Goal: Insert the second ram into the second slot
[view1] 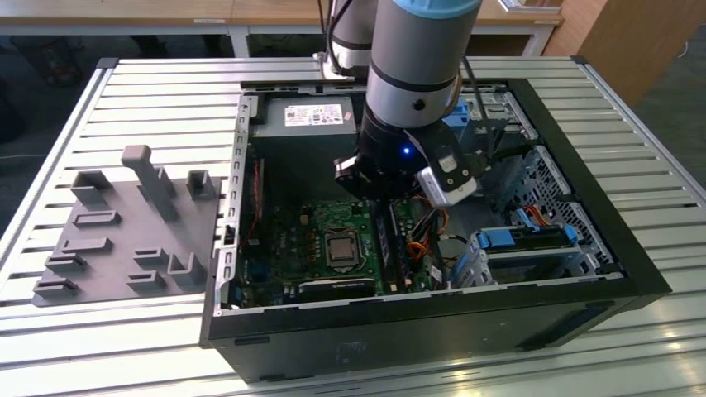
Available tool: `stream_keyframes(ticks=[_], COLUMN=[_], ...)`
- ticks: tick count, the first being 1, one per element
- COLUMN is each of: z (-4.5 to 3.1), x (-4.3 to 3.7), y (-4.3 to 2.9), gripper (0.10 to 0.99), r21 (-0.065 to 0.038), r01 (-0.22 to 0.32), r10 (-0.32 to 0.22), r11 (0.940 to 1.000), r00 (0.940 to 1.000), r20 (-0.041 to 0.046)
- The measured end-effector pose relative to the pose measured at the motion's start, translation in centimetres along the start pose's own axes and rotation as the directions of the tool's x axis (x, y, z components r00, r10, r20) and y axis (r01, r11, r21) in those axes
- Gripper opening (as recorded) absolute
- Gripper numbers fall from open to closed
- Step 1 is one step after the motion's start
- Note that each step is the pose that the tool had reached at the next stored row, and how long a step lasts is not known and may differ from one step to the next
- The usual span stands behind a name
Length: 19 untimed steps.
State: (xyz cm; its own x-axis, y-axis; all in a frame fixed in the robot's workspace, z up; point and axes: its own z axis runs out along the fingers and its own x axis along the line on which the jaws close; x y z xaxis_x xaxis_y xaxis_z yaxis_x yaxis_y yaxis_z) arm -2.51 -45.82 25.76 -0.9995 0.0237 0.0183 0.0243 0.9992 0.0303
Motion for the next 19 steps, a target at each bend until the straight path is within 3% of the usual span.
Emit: stream_keyframes(ticks=[10,19], z=[1.71,2.11], x=[-0.04,-0.12], y=[-0.05,-0.22], gripper=[0.137,0.137], r21=[-0.002,-0.002], r01=[0.000,0.000], r10=[0.000,0.000], r11=[1.0000,1.0000], r00=[1.0000,1.0000], r20=[-0.0009,-0.0022])
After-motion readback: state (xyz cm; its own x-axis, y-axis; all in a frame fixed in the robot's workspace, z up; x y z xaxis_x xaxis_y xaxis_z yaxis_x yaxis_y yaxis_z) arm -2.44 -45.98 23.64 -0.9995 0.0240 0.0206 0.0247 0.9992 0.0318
